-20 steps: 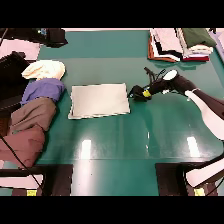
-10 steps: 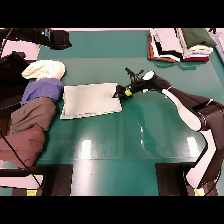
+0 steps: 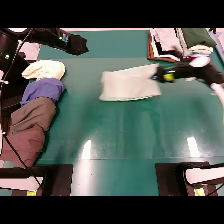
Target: Fold the shirts.
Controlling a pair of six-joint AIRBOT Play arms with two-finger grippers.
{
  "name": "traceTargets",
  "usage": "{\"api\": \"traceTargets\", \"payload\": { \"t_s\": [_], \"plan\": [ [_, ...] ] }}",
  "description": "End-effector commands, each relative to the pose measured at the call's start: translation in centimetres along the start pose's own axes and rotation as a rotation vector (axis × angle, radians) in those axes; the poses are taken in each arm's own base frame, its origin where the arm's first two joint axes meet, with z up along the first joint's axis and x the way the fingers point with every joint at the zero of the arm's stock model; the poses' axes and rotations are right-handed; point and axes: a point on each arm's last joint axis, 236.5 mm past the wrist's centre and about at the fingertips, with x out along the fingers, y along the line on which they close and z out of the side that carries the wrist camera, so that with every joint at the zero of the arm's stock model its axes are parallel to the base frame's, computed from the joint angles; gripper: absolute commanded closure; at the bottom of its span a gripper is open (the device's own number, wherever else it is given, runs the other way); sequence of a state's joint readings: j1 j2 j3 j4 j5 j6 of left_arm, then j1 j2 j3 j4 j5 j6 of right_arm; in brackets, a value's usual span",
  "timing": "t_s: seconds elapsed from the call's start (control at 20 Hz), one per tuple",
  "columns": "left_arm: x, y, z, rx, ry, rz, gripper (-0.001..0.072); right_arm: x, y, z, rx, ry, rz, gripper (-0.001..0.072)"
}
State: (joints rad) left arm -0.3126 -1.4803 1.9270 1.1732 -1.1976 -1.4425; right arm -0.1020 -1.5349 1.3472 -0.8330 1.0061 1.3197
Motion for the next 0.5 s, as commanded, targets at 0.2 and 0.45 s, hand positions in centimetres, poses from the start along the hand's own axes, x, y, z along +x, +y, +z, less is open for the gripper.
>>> {"api": "traceTargets", "payload": {
  "t_s": [0.2, 0.45],
  "plan": [
    [0.2, -0.7, 0.1, -0.007, -0.006, -0.010, 0.0683, -22.8, -20.4, -0.4, 0.379, -0.431, -0.353, 0.0695],
    [0.2, -0.7, 0.2, -0.013, -0.011, -0.009, 0.0683, -30.4, -26.9, -6.6, 0.555, -0.570, -0.543, 0.0696]
  ]
}}
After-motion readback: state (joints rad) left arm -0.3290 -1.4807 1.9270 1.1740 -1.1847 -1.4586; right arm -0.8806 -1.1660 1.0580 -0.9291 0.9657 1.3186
